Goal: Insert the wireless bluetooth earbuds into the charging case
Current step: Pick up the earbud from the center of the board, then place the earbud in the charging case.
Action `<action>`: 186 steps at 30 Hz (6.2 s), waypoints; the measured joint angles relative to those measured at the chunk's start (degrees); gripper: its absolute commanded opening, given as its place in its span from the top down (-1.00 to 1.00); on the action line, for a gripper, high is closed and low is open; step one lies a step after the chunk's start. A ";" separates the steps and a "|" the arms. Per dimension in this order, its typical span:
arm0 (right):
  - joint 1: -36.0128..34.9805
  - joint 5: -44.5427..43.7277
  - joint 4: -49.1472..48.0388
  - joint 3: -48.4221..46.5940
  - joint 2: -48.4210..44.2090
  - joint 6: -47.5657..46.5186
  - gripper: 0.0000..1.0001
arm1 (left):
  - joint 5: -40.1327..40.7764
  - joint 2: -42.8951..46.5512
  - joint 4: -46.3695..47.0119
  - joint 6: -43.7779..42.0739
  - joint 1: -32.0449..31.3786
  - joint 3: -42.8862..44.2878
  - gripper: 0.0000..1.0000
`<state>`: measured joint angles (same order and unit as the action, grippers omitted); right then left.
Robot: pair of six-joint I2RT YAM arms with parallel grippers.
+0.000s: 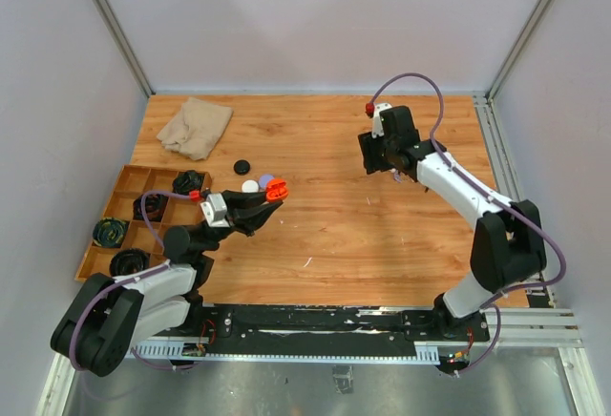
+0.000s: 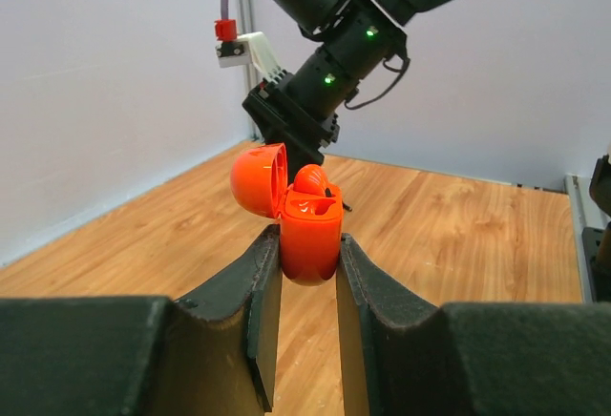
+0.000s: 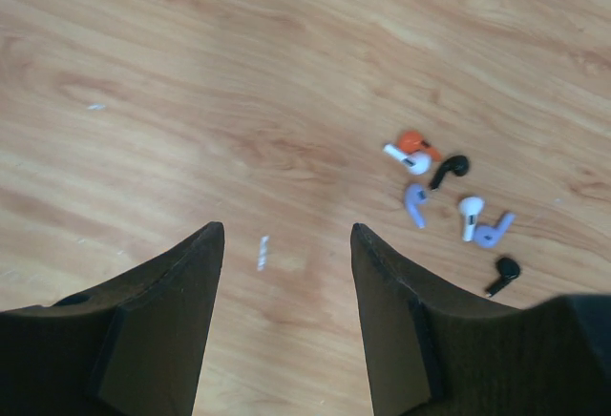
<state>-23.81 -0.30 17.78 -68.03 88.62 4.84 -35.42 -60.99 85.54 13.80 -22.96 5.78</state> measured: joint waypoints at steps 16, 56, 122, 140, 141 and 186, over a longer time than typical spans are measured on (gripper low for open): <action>13.84 5.38 5.11 -16.37 22.71 -12.81 0.16 | -0.02 0.07 -2.08 -2.97 0.00 -1.09 0.99; 15.43 9.70 13.40 -23.43 32.76 -21.57 0.33 | -0.20 -0.42 -2.08 -3.28 -0.04 -1.09 0.99; 15.45 4.81 17.18 -23.69 32.54 -14.97 0.44 | -0.48 -0.24 -2.12 -3.32 -1.16 -1.09 0.99; 15.45 3.65 16.31 -21.99 31.43 -13.31 0.70 | -0.72 -0.22 -2.12 -3.32 -1.16 -1.09 1.00; 15.45 3.65 16.04 -21.51 31.12 -13.14 0.71 | -0.74 -0.22 -2.12 -3.30 -1.16 -1.09 0.99; -21.97 -3.85 -9.44 2.73 -22.60 -3.41 0.73 | -8.26 -7.65 0.96 -5.88 -2.12 4.28 0.99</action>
<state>-45.78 -4.14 8.34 -65.30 66.02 1.43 -43.68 -68.64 86.50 7.92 -25.08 10.07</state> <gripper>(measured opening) 0.200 0.295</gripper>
